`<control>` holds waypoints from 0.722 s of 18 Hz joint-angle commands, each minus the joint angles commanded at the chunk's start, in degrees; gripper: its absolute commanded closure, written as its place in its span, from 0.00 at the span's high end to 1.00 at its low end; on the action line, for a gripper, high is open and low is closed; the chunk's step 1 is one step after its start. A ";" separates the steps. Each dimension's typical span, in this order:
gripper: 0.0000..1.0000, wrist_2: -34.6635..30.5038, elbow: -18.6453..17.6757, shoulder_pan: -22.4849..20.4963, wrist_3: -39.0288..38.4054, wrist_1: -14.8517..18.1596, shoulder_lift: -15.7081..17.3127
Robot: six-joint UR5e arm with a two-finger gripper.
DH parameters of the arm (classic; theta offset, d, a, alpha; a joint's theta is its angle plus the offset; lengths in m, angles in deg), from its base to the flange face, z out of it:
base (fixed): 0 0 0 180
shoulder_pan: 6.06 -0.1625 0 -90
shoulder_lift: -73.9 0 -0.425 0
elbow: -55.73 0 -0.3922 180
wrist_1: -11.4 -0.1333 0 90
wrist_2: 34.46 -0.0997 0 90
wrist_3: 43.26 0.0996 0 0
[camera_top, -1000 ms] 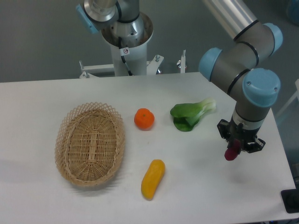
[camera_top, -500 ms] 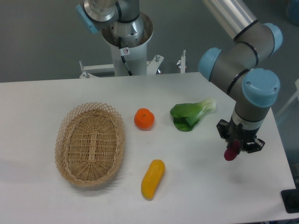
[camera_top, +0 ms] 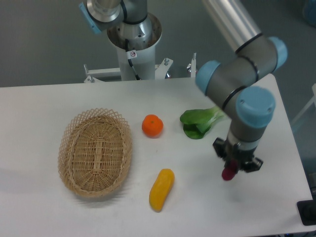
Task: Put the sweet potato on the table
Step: 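Move the held purple sweet potato down toward the table beside the yellow one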
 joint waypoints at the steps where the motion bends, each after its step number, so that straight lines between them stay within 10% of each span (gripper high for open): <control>1: 0.02 0.09 0.00 0.44 -1.05 -0.09 -0.35; 13: 0.03 0.09 -4.74 2.11 -6.51 -2.20 -1.85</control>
